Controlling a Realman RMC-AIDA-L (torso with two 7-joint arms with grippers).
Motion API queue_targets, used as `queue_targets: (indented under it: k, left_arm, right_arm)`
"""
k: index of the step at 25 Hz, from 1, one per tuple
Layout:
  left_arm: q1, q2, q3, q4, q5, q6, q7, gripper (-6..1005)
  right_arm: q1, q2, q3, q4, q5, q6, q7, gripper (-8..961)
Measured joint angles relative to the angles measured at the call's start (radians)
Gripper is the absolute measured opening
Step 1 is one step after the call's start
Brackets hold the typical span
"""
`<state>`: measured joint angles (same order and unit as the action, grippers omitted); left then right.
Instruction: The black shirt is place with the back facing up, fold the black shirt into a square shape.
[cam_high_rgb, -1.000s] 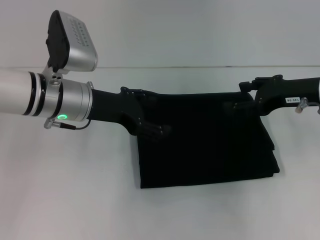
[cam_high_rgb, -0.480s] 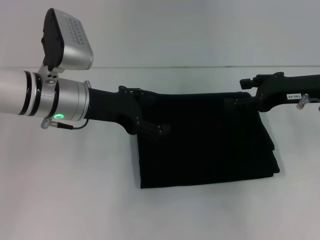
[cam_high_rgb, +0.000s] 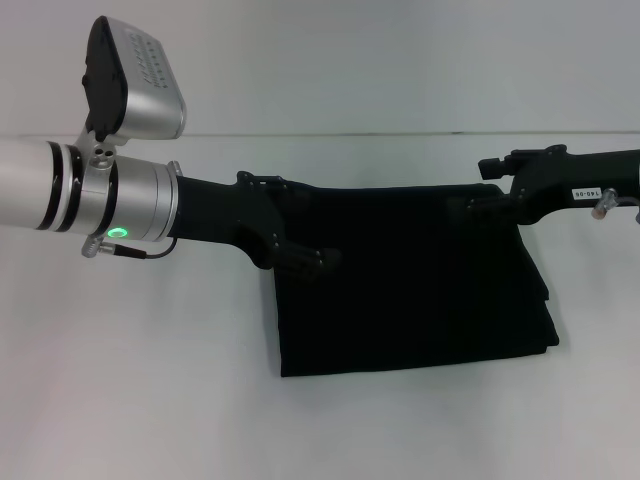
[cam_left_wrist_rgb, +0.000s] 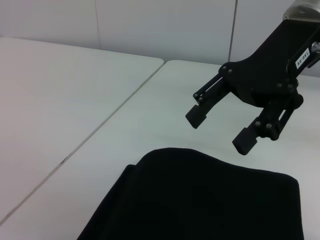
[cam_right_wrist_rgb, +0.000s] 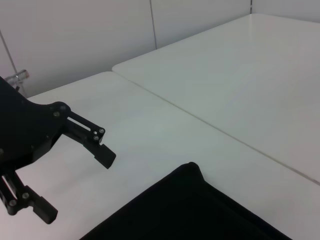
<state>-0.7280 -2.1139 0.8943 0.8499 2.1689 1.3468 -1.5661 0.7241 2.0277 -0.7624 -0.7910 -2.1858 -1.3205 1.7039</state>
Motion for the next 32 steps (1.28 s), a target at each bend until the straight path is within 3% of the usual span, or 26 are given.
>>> queue_targets:
  k: [32]
  left_arm:
    - [0.002,0.000,-0.003,0.000,0.006,0.002,0.000,920]
  right_arm:
    - [-0.008,0.005,-0.002,0.001,-0.005,-0.001,0.000,868]
